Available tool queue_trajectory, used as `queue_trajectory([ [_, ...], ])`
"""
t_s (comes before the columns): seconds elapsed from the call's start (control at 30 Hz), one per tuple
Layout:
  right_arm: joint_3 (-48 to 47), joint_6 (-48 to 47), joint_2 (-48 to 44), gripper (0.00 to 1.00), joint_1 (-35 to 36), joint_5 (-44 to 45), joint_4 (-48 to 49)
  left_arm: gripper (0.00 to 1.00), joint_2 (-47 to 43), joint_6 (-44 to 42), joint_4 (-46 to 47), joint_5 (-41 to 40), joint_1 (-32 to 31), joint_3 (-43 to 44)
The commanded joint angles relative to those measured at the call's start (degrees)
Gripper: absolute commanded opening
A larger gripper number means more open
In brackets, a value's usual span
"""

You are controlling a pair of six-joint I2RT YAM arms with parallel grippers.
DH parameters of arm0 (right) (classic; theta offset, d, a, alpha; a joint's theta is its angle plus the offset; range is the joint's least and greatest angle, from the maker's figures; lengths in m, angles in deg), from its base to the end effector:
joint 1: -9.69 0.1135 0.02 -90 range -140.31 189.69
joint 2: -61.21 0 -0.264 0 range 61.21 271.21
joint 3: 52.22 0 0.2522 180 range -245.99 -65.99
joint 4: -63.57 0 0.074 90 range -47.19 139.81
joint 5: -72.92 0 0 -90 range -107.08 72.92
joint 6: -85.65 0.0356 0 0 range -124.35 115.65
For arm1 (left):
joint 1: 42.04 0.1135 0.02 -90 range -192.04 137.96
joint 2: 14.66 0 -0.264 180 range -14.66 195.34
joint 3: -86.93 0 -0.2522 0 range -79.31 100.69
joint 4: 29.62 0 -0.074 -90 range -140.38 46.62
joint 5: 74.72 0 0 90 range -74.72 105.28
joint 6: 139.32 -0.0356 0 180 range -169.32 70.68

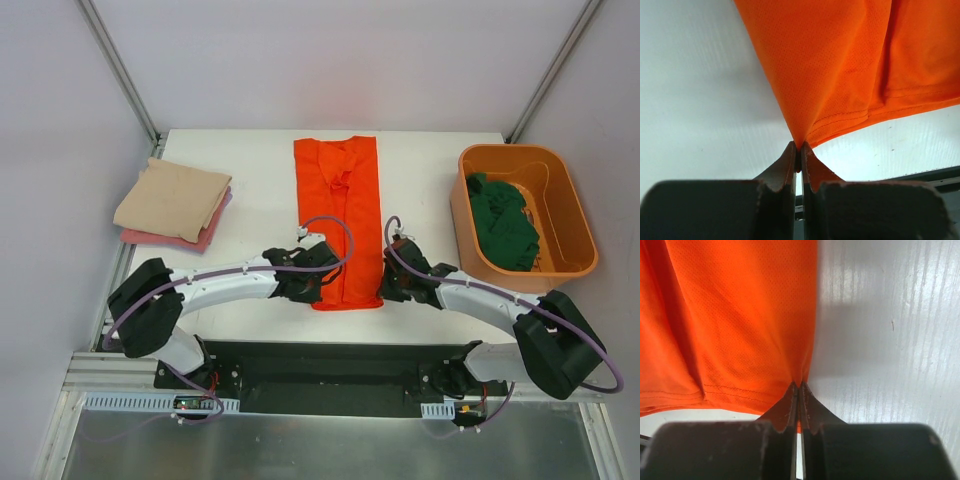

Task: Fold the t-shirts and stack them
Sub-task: Grab the bottom of the folded rectangular tshirt with both arms

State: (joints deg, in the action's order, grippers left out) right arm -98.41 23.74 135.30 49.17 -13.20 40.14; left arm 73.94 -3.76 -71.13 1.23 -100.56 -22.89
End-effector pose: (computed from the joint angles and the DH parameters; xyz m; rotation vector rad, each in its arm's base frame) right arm 0.1860 0.1501 0.1639 -0.2196 2.5029 0.4195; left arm 0.1678 -0.2575 0.2038 0.2085 2.6008 -0.3546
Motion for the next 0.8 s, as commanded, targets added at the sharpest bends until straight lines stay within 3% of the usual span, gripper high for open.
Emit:
queue_trajectory([
  [0.0,1.0,0.7,0.4,0.01,0.3,0.3,-0.1,0.00,-4.6,3.6,-1.5,-1.7,-0.1,-4.2],
  [0.4,3.7,0.9,0.3,0.01,0.7,-1.1,1.5,0.02,-10.2,12.4,-1.3,-1.1,-0.1,-15.7],
  [0.47,3.9,0.9,0.0,0.01,0.9,-1.8,1.8,0.05,-11.2,13.9,-1.1,-0.9,-0.1,-17.1],
  [0.57,4.5,0.8,0.0,0.00,1.3,-2.9,2.7,0.20,-13.0,14.8,-0.6,-0.5,-0.1,-19.3],
  [0.77,5.4,0.8,0.2,0.03,1.7,-5.6,4.7,0.31,-16.3,15.3,-0.8,-0.1,-0.1,-22.1],
])
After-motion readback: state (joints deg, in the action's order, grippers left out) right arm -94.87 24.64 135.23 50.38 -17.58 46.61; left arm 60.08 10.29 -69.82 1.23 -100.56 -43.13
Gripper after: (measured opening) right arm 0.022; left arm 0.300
